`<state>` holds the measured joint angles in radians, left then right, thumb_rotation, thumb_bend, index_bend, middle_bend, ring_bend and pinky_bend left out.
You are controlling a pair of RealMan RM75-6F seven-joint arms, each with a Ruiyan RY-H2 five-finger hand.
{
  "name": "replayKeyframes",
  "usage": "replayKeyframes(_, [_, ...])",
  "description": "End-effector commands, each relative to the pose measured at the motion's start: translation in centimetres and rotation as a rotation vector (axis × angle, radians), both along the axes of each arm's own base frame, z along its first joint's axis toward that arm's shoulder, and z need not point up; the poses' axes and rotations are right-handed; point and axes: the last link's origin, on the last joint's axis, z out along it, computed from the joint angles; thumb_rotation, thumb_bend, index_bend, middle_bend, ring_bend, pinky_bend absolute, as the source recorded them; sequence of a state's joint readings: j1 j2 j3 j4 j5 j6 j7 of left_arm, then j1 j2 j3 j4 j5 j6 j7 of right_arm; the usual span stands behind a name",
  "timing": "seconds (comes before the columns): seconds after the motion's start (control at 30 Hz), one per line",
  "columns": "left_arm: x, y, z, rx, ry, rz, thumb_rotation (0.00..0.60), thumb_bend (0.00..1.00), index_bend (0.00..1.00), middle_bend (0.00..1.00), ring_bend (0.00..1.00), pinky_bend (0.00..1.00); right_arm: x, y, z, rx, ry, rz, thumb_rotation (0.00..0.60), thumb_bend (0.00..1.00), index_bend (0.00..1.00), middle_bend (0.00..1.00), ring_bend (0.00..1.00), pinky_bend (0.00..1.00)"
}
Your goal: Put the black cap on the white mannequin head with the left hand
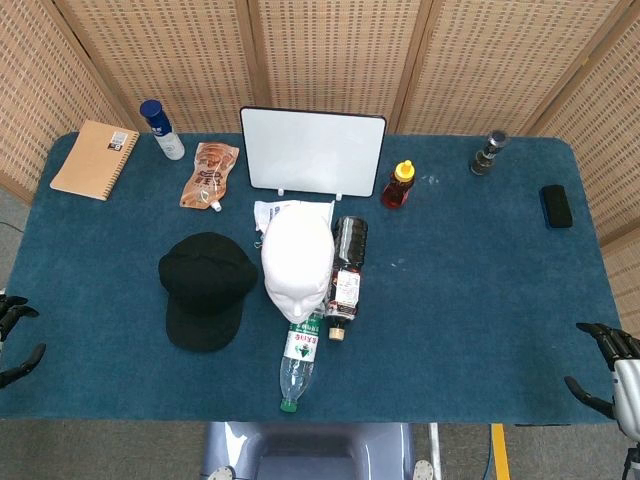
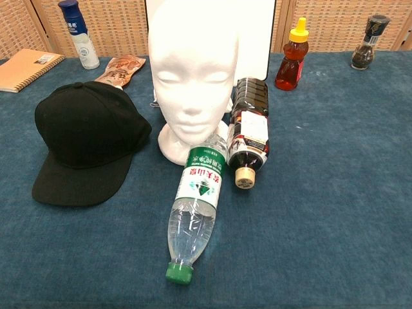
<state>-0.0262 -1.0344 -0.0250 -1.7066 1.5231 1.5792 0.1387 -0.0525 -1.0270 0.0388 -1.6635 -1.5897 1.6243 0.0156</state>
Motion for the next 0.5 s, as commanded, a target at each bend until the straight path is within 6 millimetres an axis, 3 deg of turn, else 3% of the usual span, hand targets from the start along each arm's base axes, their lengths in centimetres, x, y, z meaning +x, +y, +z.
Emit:
replayKeyframes(0.03, [-0.06,0.02,-0.23,-0.011,-0.001,0.007,0.6,0.24,0.36,0.29,0.18,0.36,0.01,-0.11,0.02,-0.002,0.0,0.001,0.6,0.2,0.24,0.29,0.29,0.32])
replayKeyframes(0.5, [0.51,0.64,-0.64,-0.03,0.009,-0.026,0.6,0.24,0.38,0.29,0.18,0.36,-0.27,0.69,0.43,-0.02,-0.005,-0.006,0.6,0.2,0.24,0.29,0.29,0.32])
